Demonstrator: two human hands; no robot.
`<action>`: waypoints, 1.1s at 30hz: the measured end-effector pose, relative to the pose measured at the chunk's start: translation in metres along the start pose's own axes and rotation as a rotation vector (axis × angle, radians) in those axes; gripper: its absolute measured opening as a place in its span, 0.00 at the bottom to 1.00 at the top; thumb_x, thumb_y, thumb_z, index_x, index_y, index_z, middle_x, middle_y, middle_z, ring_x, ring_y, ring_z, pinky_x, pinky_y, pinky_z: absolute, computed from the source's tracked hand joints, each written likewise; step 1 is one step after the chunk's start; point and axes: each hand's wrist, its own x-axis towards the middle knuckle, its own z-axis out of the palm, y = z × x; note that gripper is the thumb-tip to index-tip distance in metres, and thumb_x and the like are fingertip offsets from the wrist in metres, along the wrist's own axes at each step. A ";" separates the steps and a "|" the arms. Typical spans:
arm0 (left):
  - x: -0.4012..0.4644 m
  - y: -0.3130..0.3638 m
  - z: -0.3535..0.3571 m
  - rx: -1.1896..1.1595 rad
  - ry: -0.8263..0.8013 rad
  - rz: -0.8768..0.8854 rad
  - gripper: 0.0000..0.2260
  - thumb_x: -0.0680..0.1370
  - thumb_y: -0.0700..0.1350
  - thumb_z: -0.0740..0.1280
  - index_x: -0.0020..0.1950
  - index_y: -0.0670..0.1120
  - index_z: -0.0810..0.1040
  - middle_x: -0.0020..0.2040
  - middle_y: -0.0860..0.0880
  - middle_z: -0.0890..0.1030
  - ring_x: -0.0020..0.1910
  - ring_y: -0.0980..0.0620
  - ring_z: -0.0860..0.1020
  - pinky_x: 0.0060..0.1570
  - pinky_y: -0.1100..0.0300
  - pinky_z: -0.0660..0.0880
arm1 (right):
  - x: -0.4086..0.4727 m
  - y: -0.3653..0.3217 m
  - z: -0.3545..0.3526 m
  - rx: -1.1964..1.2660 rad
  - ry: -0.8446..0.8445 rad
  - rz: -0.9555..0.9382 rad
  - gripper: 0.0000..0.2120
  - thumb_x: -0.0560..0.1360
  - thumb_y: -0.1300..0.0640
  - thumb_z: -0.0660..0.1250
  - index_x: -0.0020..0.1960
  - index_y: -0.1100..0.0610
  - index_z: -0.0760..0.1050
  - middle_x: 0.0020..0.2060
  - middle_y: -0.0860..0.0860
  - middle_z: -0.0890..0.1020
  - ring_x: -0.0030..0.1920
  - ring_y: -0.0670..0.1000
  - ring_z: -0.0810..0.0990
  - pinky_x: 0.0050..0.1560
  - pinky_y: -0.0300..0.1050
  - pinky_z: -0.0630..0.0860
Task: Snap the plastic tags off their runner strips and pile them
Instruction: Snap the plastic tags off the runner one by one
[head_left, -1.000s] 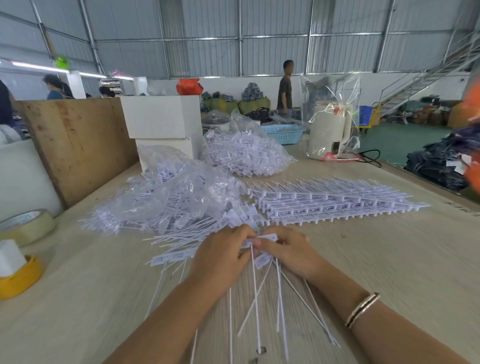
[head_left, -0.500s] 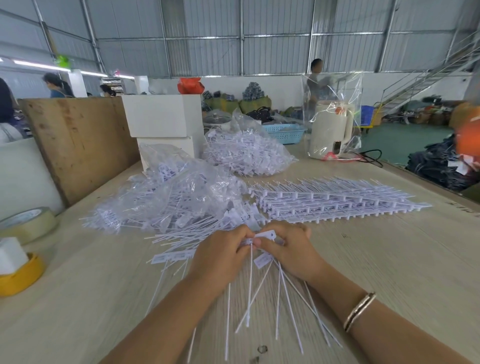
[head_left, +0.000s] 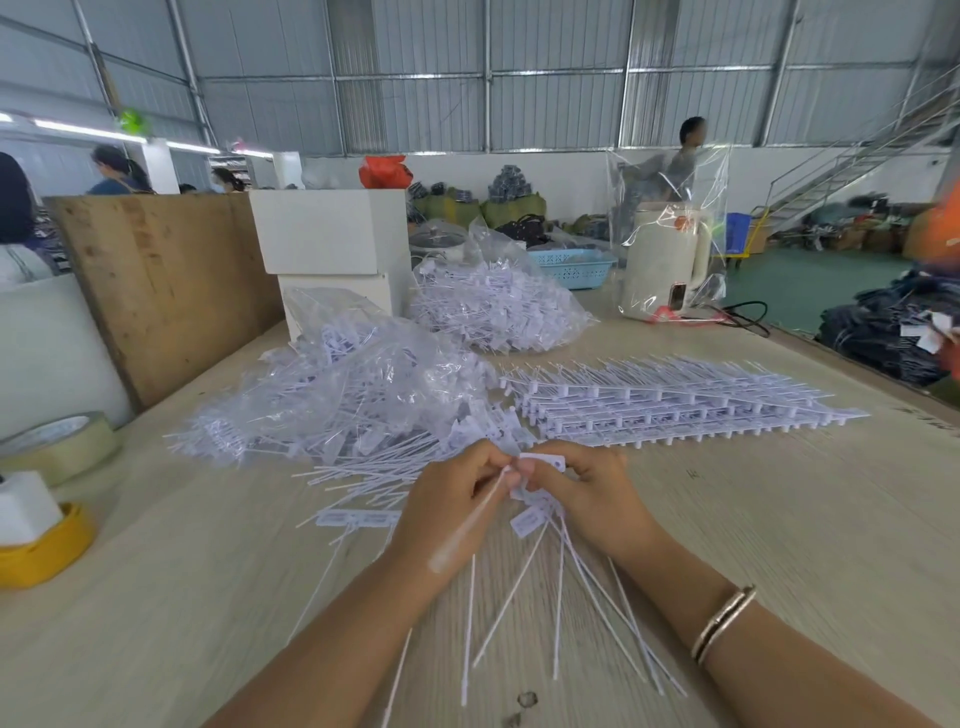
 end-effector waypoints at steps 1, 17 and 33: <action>0.000 0.000 -0.001 -0.044 0.019 -0.015 0.02 0.76 0.47 0.69 0.46 0.50 0.78 0.41 0.56 0.84 0.41 0.62 0.81 0.39 0.67 0.75 | 0.000 -0.001 -0.002 0.055 0.033 0.024 0.10 0.75 0.60 0.68 0.35 0.54 0.80 0.30 0.45 0.81 0.34 0.44 0.78 0.43 0.37 0.72; -0.003 0.010 -0.004 0.490 0.063 0.166 0.09 0.75 0.50 0.66 0.53 0.52 0.70 0.50 0.55 0.77 0.45 0.54 0.77 0.38 0.61 0.71 | 0.003 0.009 -0.002 -0.528 -0.007 0.044 0.11 0.75 0.47 0.66 0.57 0.42 0.74 0.49 0.39 0.75 0.56 0.44 0.71 0.58 0.47 0.58; -0.006 0.013 -0.010 0.550 -0.112 0.215 0.15 0.73 0.45 0.63 0.59 0.52 0.68 0.54 0.53 0.77 0.49 0.53 0.74 0.47 0.59 0.68 | 0.003 0.010 -0.006 -0.222 -0.030 0.115 0.17 0.77 0.61 0.62 0.31 0.48 0.71 0.35 0.46 0.73 0.44 0.48 0.72 0.63 0.66 0.62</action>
